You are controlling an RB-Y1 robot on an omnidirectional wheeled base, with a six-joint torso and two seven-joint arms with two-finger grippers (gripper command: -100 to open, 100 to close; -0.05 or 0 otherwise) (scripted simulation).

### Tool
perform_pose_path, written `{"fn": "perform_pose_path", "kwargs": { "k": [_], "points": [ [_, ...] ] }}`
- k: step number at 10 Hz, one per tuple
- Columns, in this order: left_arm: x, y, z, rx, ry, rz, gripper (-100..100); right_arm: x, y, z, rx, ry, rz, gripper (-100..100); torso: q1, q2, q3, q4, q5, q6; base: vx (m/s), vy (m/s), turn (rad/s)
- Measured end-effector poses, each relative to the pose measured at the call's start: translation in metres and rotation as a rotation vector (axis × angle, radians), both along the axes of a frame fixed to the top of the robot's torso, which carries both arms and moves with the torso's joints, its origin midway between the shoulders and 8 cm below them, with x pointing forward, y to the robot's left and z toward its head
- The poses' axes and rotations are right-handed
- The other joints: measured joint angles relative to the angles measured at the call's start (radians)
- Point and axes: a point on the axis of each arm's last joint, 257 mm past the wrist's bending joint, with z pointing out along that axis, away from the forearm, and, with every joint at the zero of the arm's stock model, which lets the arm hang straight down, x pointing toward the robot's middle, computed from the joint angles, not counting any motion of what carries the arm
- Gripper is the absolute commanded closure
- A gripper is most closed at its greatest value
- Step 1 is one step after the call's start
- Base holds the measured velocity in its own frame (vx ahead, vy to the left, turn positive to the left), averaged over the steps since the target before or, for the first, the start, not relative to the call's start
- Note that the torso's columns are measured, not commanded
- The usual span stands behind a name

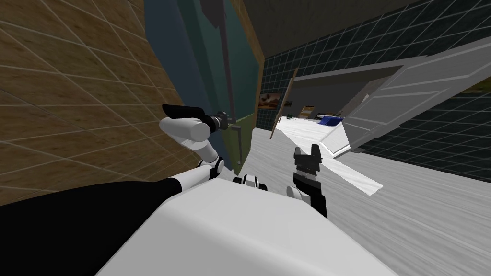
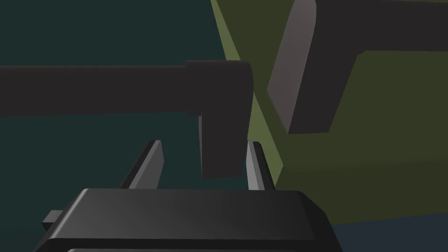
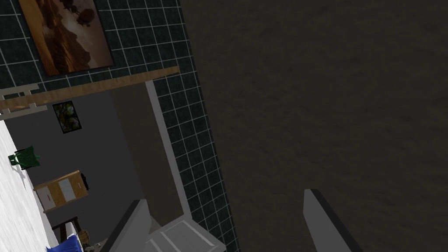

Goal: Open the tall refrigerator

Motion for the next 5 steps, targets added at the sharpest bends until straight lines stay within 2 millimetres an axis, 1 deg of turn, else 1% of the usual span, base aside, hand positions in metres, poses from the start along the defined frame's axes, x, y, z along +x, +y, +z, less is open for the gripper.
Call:
{"fn": "perform_pose_path", "kwargs": {
  "k": [1, 3, 4, 5],
  "points": [
    [-0.002, 0.004, 0.0, 0.001, -0.002, 0.011, 100, 0.0, 0.0, 0.0, 0.0, 0.0, 0.0, 0, 0.007, -0.001, -0.001, -0.001, 0.002, 0.0, -0.006, -0.309, 0.047],
    [-0.003, 0.016, 0.002, 0.004, -0.006, 0.052, 100, 0.0, 0.0, 0.0, 0.0, 0.0, 0.0, 0, 0.009, -0.002, -0.001, -0.001, 0.004, -0.002, 0.042, -0.349, 0.112],
    [-0.007, 0.025, 0.004, 0.005, -0.011, 0.08, 100, 0.0, 0.0, 0.0, 0.0, 0.0, 0.0, 0, 0.008, 0.0, 0.0, -0.001, 0.004, -0.002, 0.02, -0.286, 0.057],
    [-0.008, 0.03, 0.004, 0.005, -0.009, 0.094, 100, 0.0, 0.0, 0.0, 0.0, 0.0, 0.0, 0, 0.012, 0.001, 0.0, 0.0, 0.004, -0.001, 0.024, -0.291, 0.036]
  ]
}}
